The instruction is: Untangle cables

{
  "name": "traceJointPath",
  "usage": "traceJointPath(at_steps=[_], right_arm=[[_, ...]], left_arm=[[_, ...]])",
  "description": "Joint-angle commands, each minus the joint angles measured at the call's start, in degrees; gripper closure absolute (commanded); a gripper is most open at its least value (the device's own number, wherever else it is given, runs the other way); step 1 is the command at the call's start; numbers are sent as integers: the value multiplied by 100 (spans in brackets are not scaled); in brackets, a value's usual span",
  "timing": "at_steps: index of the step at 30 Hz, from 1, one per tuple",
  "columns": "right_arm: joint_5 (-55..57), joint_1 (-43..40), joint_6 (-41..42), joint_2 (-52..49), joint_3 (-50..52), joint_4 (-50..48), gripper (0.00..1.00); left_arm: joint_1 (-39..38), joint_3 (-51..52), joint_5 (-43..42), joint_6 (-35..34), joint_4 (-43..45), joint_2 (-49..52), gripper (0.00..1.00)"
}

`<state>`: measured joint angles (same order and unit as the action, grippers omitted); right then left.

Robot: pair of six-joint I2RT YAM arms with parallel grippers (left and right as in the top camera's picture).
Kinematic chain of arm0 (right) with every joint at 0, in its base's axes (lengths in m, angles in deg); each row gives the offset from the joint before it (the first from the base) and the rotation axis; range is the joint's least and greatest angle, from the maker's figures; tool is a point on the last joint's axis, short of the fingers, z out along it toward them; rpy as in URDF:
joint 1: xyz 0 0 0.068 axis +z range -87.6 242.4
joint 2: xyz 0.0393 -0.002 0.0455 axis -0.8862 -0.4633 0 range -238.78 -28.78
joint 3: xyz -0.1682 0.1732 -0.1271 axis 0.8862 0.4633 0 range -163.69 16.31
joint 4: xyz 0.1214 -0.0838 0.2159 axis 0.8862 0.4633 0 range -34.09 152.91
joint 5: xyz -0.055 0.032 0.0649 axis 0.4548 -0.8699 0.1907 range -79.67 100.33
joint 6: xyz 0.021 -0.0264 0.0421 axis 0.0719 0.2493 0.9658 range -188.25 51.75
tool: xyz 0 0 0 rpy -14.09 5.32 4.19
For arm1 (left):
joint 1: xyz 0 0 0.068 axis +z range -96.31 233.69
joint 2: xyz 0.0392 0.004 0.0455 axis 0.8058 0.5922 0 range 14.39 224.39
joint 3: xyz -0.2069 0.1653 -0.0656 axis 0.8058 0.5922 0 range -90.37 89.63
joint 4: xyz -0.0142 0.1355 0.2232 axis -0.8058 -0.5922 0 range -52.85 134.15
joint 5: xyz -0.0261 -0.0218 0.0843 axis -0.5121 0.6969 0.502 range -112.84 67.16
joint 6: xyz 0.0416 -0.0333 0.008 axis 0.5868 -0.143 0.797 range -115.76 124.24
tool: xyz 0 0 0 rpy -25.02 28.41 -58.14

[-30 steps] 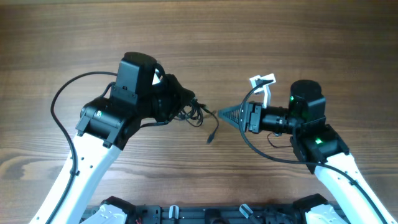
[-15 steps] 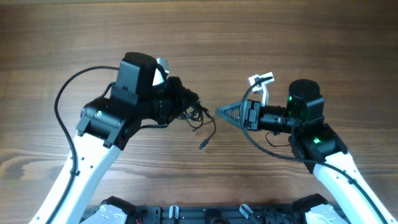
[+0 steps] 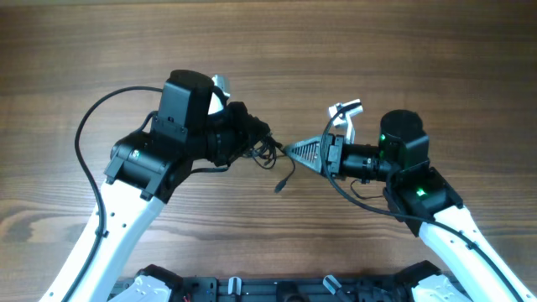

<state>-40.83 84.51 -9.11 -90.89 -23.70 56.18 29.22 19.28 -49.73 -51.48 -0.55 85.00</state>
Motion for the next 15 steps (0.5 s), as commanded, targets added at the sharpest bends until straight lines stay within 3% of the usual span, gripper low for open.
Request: traceJointPath(at_steps=[1, 15], right_arm=[[94, 24, 433, -70, -76, -186, 55], [190, 24, 758, -560, -76, -31, 51]], left_arm=[[-17, -11, -138, 129, 13, -9, 96], [-20, -11, -138, -170, 81, -9, 96]])
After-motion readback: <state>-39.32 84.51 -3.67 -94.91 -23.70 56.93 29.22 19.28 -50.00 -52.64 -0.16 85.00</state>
